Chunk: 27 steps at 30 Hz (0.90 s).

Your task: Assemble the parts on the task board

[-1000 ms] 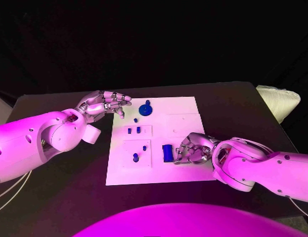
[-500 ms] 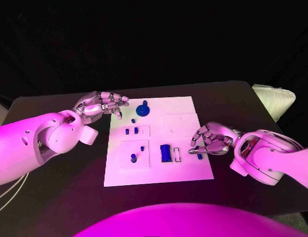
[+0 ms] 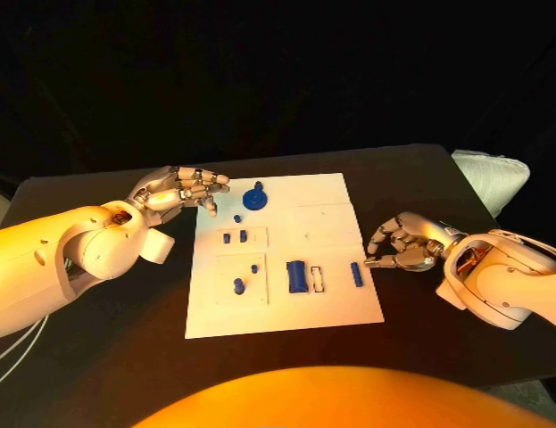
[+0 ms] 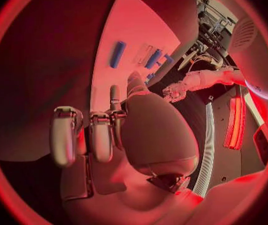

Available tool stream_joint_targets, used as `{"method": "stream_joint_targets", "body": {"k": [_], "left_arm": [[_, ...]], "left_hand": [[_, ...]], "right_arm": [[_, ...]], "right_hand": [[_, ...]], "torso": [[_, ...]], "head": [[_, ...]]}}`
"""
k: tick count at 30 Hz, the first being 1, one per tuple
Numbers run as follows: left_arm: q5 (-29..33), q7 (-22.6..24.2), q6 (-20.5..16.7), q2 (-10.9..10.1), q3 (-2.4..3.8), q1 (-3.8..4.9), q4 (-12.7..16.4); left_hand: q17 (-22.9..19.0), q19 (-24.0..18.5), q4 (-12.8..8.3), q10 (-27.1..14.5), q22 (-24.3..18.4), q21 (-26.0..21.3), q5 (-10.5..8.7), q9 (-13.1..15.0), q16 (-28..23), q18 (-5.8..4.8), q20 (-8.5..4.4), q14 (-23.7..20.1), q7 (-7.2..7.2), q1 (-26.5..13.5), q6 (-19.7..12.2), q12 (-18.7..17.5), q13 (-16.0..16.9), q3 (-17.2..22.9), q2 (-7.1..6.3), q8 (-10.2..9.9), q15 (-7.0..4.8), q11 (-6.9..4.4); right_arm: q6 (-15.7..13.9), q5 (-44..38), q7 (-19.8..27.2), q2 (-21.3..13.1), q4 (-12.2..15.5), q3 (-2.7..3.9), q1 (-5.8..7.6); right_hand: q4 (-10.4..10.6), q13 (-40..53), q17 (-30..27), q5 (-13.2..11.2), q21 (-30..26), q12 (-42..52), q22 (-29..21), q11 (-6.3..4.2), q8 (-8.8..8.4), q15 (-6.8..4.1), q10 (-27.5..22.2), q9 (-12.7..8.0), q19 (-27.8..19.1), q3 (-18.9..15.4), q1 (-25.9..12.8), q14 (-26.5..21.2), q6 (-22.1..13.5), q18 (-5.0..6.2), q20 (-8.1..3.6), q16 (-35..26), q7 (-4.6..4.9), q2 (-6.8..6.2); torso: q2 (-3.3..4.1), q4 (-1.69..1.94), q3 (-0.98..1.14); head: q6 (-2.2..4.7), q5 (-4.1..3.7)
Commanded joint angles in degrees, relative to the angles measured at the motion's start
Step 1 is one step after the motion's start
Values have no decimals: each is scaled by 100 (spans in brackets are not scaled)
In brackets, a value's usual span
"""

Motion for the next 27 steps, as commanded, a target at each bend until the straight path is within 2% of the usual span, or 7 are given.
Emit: {"method": "stream_joint_targets", "body": {"k": [1,5,12,15,27], "left_arm": [[33,60,103,7,2,-9,15],[33,58,107,2,2,-12,15],[33,51,121,-6,2,-15,21],[33,50,122,-12,2,-16,20],[33,40,139,-23,2,-21,22]], "left_hand": [[-6,43,-11,-4,9,31,12,-9,-32,84,10,14,-7,19,-35,-23,-6,26,23,40,9,42],[-6,43,-11,-4,9,31,12,-9,-32,84,10,14,-7,19,-35,-23,-6,26,23,40,9,42],[-6,43,-11,-4,9,31,12,-9,-32,84,10,14,-7,19,-35,-23,-6,26,23,40,9,42],[-6,43,-11,-4,9,31,12,-9,-32,84,10,14,-7,19,-35,-23,-6,26,23,40,9,42],[-6,43,-11,-4,9,31,12,-9,-32,84,10,14,-7,19,-35,-23,-6,26,23,40,9,42]], "right_arm": [[-29,-499,-336,25,32,-8,-45],[5,-585,-472,121,46,-12,-145],[54,-812,-843,339,-53,-14,-319],[25,-906,-980,414,-93,-14,-366],[72,-1166,-1250,633,-195,-13,-435]], "right_hand": [[34,1179,1096,14,39,-29,1250,35,-20,27,324,-12,417,3,-54,506,79,-17,47,-4,-2,-41],[41,1183,1104,22,51,-23,1255,23,-32,21,328,-28,421,-6,-162,507,160,-18,51,-1,-18,-57],[52,1179,1092,134,38,-34,1256,-2,-81,1,327,-67,421,8,-541,505,277,-15,41,-8,-49,-63],[40,1178,1098,766,46,-41,1264,-17,-120,-16,326,-84,426,-80,-720,507,310,-18,25,-7,-68,-41],[32,1180,1104,798,55,-37,1268,-31,-99,-22,329,-75,429,-123,-738,508,370,-20,21,-5,-86,-24]], "torso": [[2,10,-6],[6,4,-9],[4,26,-12],[4,19,-8],[-2,12,-14]], "head": [[0,-8],[0,9],[0,1],[0,10],[0,20]]}}
